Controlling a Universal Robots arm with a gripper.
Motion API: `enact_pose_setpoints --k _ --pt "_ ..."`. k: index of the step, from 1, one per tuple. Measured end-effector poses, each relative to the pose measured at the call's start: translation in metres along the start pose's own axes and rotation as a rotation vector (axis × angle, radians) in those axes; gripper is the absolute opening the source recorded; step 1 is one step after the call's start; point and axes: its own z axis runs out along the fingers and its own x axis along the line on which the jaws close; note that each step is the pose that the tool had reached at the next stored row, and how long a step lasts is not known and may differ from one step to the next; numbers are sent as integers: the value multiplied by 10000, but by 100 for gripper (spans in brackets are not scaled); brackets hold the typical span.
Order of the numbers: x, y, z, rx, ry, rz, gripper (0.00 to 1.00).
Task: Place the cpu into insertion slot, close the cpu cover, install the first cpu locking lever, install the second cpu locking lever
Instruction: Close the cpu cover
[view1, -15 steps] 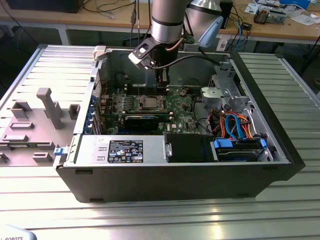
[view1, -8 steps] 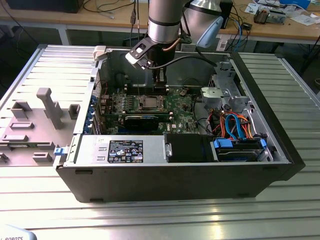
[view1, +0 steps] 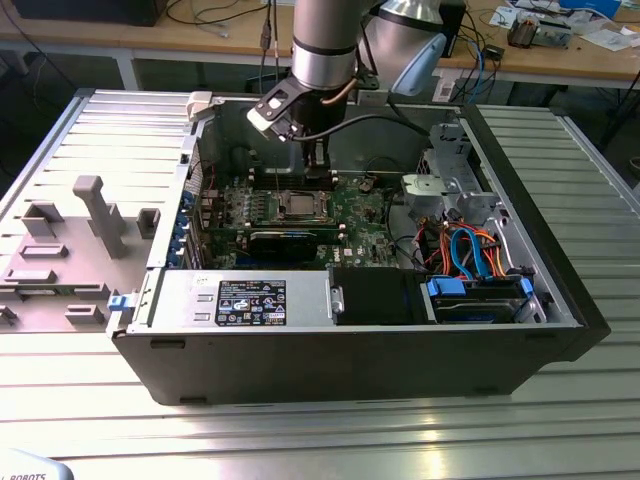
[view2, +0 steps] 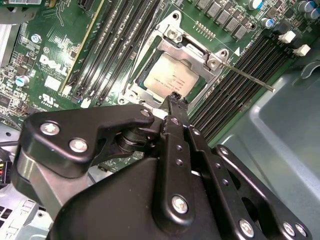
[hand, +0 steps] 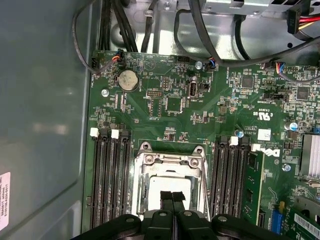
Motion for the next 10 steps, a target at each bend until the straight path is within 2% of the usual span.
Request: enact_pose_setpoints --k 10 --pt "1 -16 27 1 -1 0 11"
